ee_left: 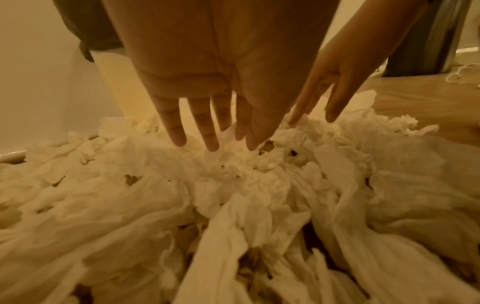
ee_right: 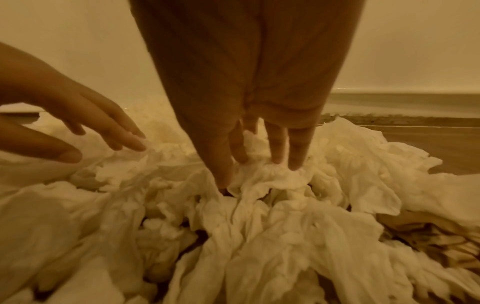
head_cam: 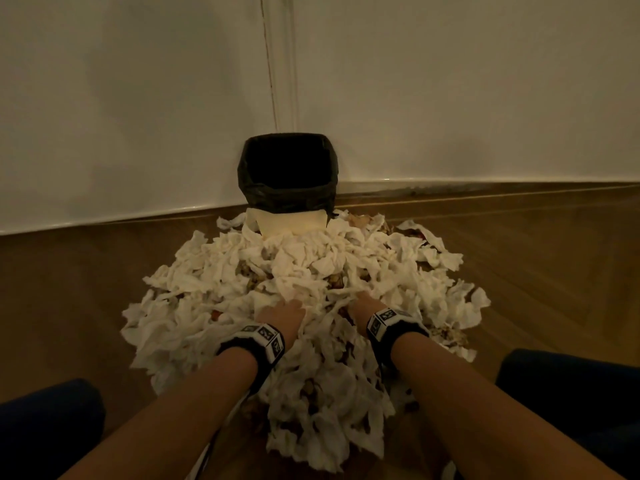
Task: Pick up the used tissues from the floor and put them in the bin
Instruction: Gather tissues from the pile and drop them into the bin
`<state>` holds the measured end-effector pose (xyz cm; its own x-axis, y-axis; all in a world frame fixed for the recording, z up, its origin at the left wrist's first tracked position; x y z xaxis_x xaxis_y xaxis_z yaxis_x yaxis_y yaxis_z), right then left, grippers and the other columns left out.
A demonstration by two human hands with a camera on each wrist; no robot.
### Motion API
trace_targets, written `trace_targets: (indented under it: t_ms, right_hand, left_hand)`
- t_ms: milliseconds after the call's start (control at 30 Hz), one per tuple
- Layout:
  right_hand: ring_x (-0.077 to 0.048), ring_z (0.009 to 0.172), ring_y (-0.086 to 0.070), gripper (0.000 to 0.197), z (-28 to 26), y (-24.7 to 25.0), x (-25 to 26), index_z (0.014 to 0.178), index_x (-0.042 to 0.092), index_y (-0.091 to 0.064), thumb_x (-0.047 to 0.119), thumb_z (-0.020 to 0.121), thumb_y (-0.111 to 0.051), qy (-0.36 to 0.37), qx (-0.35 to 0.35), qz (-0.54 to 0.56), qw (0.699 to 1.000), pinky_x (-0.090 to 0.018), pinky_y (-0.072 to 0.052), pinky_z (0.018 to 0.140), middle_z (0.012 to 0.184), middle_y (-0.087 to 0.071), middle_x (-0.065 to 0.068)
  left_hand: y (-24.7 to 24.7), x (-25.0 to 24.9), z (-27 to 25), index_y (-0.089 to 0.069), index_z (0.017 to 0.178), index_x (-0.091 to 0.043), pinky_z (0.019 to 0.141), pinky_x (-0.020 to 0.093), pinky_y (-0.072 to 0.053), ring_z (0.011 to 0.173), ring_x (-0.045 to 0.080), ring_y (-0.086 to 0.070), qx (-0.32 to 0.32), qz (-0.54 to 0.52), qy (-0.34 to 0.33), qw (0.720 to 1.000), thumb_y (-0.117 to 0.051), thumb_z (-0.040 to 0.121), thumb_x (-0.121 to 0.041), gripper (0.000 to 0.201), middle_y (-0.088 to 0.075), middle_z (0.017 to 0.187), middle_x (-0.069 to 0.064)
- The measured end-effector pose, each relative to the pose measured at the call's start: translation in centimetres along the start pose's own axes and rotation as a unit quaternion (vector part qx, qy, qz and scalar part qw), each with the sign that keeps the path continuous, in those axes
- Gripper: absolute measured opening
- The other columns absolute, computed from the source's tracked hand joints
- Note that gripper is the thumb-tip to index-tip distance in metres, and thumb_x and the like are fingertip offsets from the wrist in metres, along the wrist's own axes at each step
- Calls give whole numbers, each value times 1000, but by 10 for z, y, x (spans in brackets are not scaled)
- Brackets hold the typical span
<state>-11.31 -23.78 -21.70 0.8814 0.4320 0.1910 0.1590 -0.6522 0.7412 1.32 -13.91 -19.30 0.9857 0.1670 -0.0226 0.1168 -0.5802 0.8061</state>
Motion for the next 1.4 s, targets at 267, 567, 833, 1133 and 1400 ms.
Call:
trace_targets:
  t_ms: [267, 567, 833, 1133, 1400]
  right_hand:
    - [-30, 106, -57, 27, -14, 63, 13, 114, 1, -63, 9, 94, -48, 34, -162, 95, 982, -29, -45, 88, 117, -59, -17]
    - [-27, 121, -52, 38, -31, 97, -5, 128, 6, -56, 17, 91, -58, -11, -243, 341, 908, -33, -41, 103, 133, -55, -12]
    - [-31, 103, -64, 34, -34, 119, 9, 123, -7, -55, 1, 90, -56, 27, -232, 580, 780, -33, -52, 88, 123, -60, -21]
    - [-29, 96, -63, 19, -67, 163, 58, 107, -2, -61, -3, 92, -49, 134, -146, 775, 600, -42, -49, 96, 105, -63, -20]
    - [-22, 90, -61, 18, -98, 229, 79, 106, 1, -60, -2, 94, -47, 233, -119, 854, 451, -25, -55, 78, 107, -63, -16]
  left_hand:
    - [31, 3, 8, -52, 117, -17, 92, 32, -44, 111, 23, -51, -118, -105, -4, 987, -52, 90, -8, 29, -48, 125, 6]
    - [81, 27, 1, -62, 110, -19, 90, 31, -45, 108, 26, -52, -202, -176, 33, 963, -51, 89, -5, 27, -42, 128, 10]
    - [81, 39, -15, -56, 98, -17, 83, 35, -47, 101, 31, -57, -204, -305, 46, 929, -34, 92, 1, 28, -60, 114, 16]
    - [157, 67, -41, -48, 120, -13, 89, 31, -41, 107, 32, -48, -341, -442, 30, 829, -44, 87, 5, 38, -38, 123, 13]
    - [221, 95, -70, -57, 116, -15, 83, 22, -37, 96, 18, -49, -454, -474, 1, 754, -31, 99, -6, 32, -44, 110, 8]
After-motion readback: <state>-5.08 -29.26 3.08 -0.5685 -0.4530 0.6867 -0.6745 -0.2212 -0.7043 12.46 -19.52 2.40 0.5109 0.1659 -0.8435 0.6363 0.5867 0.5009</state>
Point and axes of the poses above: each hand's wrist, its own z-axis towards the middle knuckle, its own y-axis out of the back of the hand, x = y × z, the point moved 9 cm from there along z, towards the middle knuckle
